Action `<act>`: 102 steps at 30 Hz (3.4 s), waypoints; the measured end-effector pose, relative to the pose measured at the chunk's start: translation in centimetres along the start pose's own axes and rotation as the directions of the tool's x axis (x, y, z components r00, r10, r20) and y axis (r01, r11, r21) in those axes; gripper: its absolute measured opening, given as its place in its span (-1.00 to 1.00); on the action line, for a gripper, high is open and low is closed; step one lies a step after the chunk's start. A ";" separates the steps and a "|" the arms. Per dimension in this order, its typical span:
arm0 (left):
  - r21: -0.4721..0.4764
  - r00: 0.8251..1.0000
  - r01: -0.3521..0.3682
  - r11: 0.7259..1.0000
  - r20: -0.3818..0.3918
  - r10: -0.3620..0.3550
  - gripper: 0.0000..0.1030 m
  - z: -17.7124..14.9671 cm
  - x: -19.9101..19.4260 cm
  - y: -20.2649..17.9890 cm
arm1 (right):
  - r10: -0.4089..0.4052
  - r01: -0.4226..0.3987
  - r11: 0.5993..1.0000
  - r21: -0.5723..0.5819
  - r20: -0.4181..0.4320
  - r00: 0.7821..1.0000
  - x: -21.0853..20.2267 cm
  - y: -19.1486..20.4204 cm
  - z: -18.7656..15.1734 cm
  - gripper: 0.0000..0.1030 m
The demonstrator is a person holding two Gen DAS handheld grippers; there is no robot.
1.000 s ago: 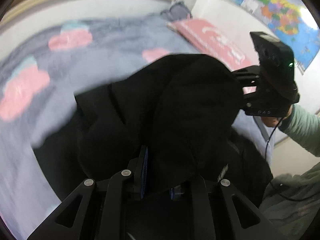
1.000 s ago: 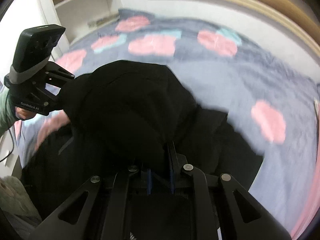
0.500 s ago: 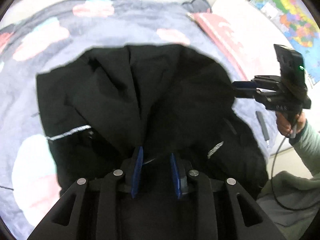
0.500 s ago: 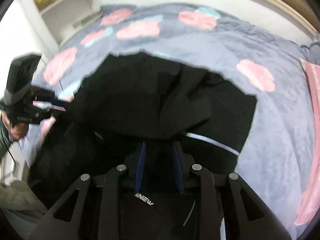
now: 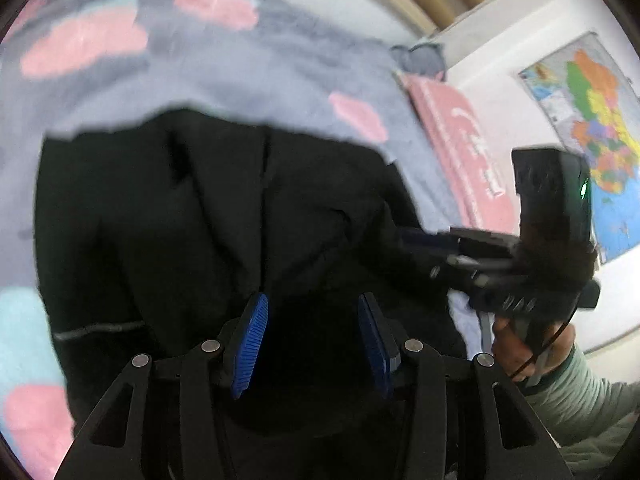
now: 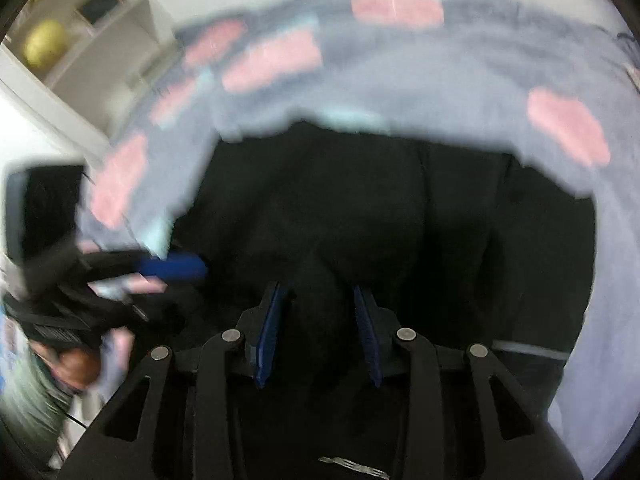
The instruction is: Fold large clothes
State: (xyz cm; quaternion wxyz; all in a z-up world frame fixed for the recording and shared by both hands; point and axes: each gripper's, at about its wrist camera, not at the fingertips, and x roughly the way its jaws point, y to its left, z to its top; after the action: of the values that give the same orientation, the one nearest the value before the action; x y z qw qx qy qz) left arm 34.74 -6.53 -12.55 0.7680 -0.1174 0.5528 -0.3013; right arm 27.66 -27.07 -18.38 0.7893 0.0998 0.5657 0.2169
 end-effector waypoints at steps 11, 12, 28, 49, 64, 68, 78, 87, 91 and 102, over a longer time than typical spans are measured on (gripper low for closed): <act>-0.036 0.990 -0.134 0.990 -0.057 0.132 -0.46 -3.0 1.6 0.8 | -0.018 0.018 1.000 -0.022 0.015 1.000 -0.3 -1.3 -4.3 -0.17; -0.018 0.992 -0.121 0.992 -0.048 0.120 -0.45 -3.2 1.0 0.2 | -0.009 0.010 0.999 -0.038 0.037 0.999 -1.5 -1.1 -4.4 -0.16; -0.026 0.991 -0.118 0.993 -0.072 0.116 -0.17 -6.1 1.9 -0.9 | -0.001 0.002 0.998 0.057 -0.012 1.000 0.0 -2.4 -7.6 -0.12; -0.261 0.971 -0.199 0.945 0.079 0.226 0.17 -19.0 -14.0 5.9 | -0.176 0.144 0.941 0.307 0.079 0.981 -9.1 -9.9 -18.9 0.23; -0.272 0.972 -0.176 0.946 0.105 0.211 0.18 -29.1 -11.8 11.4 | -0.275 0.219 0.942 0.254 0.210 0.938 -8.0 -9.9 -25.7 0.23; -0.230 0.974 -0.174 0.958 0.103 0.202 0.18 -30.1 -10.9 11.3 | -0.292 0.217 0.932 0.289 0.248 0.924 -9.2 -10.0 -29.2 0.23; -0.150 0.980 -0.107 0.983 0.148 0.130 0.18 -32.5 -12.6 7.9 | -0.347 0.235 0.890 0.391 0.248 0.904 -14.0 -10.2 -38.3 0.23; -0.152 0.981 -0.038 0.988 0.183 0.066 0.18 -32.6 -11.1 6.1 | -0.149 0.059 0.922 0.384 0.211 0.966 -11.2 -9.3 -39.6 -0.19; -0.088 0.963 0.106 0.990 0.259 -0.080 0.18 -32.8 -13.0 3.9 | -0.124 0.038 0.948 0.317 0.255 0.959 -12.6 -6.2 -39.0 -0.19; -0.201 0.970 0.097 0.975 0.237 -0.047 0.17 -39.3 -11.7 5.5 | 0.007 -0.077 0.913 0.400 0.173 0.985 -10.3 -7.2 -44.7 -0.11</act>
State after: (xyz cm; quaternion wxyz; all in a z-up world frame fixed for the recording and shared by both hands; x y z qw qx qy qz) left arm -2.00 10.76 -20.53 0.7987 -0.2526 0.4841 -0.2529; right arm -15.32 -42.04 -27.69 0.7916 0.2911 0.5274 0.1028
